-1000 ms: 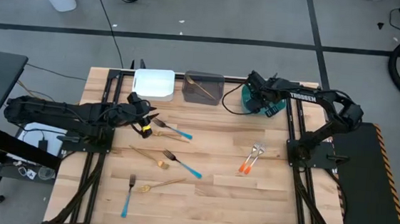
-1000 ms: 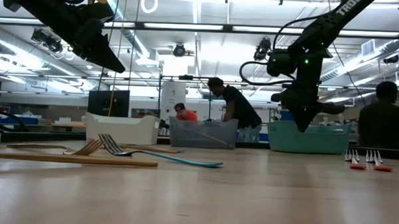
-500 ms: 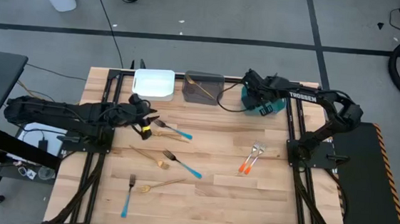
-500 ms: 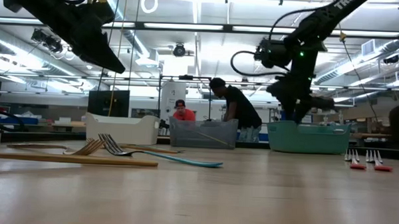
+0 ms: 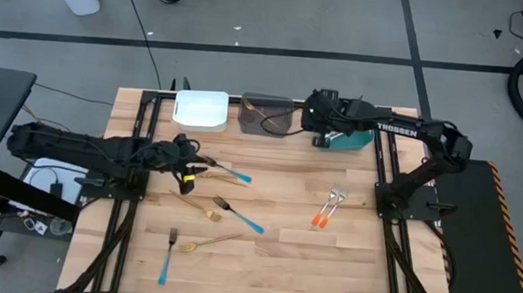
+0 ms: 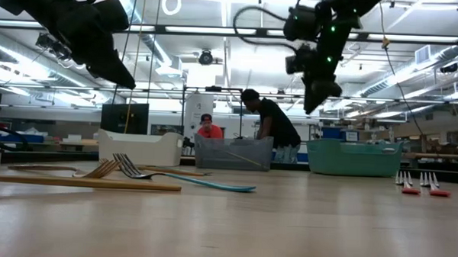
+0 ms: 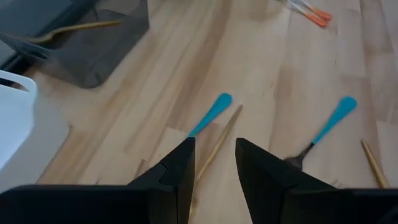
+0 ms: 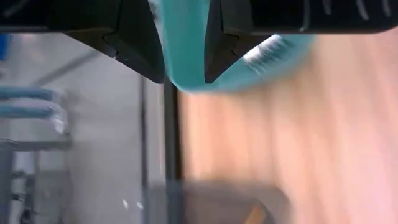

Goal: Sort silverware by color (type)
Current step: Put the middle blue fork into the white bin

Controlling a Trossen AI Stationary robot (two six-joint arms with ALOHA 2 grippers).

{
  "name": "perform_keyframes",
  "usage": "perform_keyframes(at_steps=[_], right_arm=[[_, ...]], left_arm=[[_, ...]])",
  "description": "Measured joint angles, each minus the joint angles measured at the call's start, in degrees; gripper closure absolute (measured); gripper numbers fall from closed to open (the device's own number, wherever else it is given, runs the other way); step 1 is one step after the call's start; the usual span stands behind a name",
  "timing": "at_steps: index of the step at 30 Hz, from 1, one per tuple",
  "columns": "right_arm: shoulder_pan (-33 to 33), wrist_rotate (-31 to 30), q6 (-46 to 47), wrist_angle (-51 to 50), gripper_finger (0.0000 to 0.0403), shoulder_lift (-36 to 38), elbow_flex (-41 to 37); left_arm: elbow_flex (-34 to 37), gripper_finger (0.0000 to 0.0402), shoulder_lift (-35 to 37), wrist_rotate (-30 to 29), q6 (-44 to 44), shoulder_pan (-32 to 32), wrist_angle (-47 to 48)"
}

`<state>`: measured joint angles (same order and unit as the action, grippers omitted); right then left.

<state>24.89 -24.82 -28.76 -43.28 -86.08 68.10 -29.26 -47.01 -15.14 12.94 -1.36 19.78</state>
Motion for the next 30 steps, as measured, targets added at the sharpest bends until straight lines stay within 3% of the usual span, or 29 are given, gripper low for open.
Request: perform_keyframes(at_steps=[9,20,30], right_arm=[[-7.4,12.9,15.2,2.2,0.028,0.0,0.3],[-16.8,11.6,27.2,6.2,0.0294,0.0,0.3],[-24.0,8.2,33.3,11.2,0.0299,-2.6,0.3]], left_arm=[[0.0,0.0278,-4.7,0.1,0.3,-4.7,0.4],[0.0,0.0278,-12.5,3.2,4.6,-6.1,0.3],[0.0,0.0278,-19.8,6.0,4.4,-6.3,-7.3]])
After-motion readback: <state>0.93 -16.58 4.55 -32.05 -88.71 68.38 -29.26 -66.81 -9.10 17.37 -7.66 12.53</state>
